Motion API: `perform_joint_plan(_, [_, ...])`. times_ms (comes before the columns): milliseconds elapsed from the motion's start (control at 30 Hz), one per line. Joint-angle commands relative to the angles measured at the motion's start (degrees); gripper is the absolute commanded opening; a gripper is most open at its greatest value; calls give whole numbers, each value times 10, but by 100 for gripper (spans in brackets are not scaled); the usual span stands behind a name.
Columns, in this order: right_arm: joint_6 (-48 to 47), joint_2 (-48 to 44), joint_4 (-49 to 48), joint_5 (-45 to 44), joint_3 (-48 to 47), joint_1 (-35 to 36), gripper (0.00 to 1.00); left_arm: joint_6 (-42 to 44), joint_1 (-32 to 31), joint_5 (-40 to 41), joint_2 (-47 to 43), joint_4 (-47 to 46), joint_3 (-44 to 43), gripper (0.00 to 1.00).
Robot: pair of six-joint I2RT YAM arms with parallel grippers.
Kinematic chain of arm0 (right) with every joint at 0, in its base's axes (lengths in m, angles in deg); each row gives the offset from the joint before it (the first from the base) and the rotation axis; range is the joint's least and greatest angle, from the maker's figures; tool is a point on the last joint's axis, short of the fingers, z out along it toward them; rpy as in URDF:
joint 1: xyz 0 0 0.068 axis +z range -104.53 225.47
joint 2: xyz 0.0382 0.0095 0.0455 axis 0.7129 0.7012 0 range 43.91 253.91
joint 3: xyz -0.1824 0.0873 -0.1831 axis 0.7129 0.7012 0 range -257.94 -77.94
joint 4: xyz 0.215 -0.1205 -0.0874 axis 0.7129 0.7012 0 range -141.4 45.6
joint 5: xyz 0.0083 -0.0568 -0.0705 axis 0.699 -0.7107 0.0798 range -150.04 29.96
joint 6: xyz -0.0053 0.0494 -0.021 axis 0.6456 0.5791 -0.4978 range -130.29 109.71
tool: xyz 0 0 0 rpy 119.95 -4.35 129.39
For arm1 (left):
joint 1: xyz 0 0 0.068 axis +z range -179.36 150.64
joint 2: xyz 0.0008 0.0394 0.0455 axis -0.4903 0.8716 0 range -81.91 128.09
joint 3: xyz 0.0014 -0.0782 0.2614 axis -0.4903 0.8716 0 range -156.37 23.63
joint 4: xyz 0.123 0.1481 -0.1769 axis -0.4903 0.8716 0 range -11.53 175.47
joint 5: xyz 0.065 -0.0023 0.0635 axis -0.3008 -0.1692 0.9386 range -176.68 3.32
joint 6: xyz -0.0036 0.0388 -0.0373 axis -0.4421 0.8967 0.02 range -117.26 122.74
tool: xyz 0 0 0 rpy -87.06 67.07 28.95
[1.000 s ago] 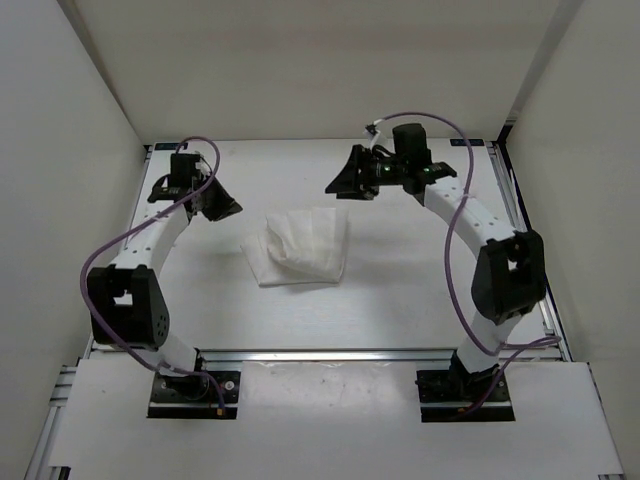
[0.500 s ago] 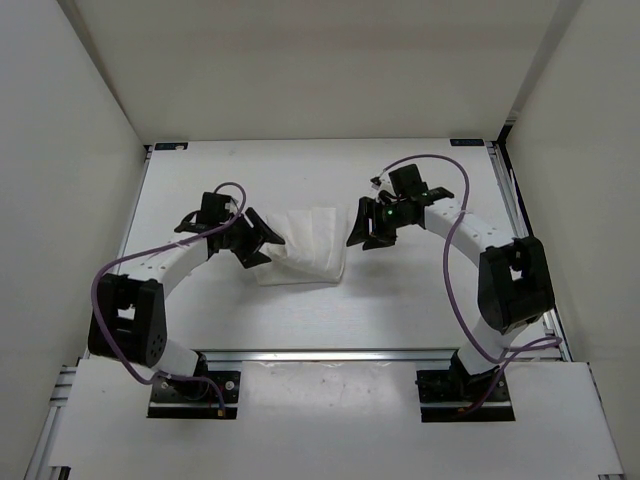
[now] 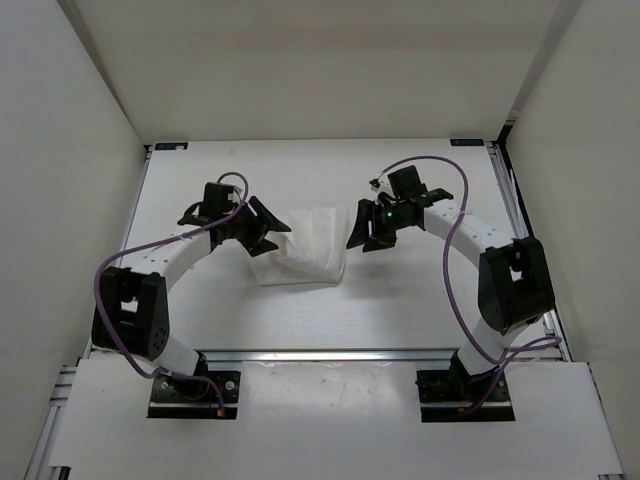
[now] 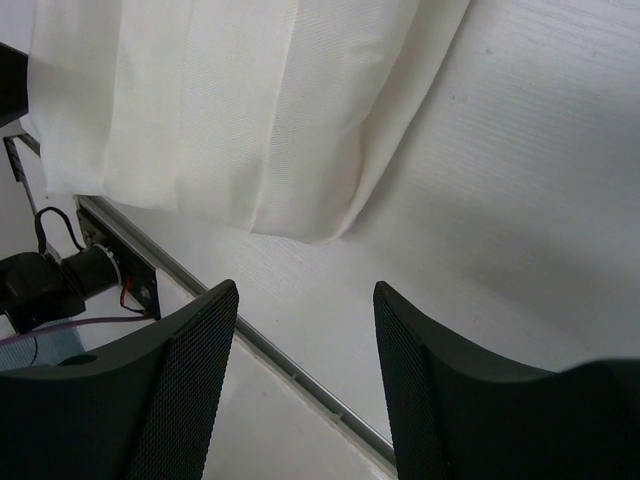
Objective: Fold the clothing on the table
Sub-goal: Fold the skirt
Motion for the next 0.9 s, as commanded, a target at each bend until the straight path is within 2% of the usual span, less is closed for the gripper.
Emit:
perform_joint_plan(0, [-11,-8,-4,-2,6,-9,62,2,-13,6,1,-17,-2,70])
perform_joint_plan(67, [-9,-9,-5,5,7,-12,62,-1,-23,13,6,-30,14,65])
perform_joint_plan(133, [-7,-8,-6,5,9,-7,62,-14,-27,-1,12,-70,42,54])
perform_joint_plan(167, [-10,-7,-3,8,10,-9,62,-25,-28,-12,11,-76,48,32])
perform_joint_plan(200, [-10,-6,-3,8,5,-7,62,-28,-30,-18,11,-89,55,1])
perform_joint_plan(367, [-11,-6,-6,10,5,-15,62,29,3,24,2,-21,5,0])
perform_joint_plan(567, [-11,4,-6,23,2,-9,61,54,52,11,13,12,-79,0])
perform_joint_plan(667, [-18,14,0,23,-8,-5,61,68,53,6,18,22,-115,0])
perform_joint_plan(733, [-18,21,2,26,-18,-4,61,73,52,6,15,29,-126,0])
perform_joint_plan(867, [-23,34,10,26,-35,-2,61,101,44,92,-17,87,-90,0])
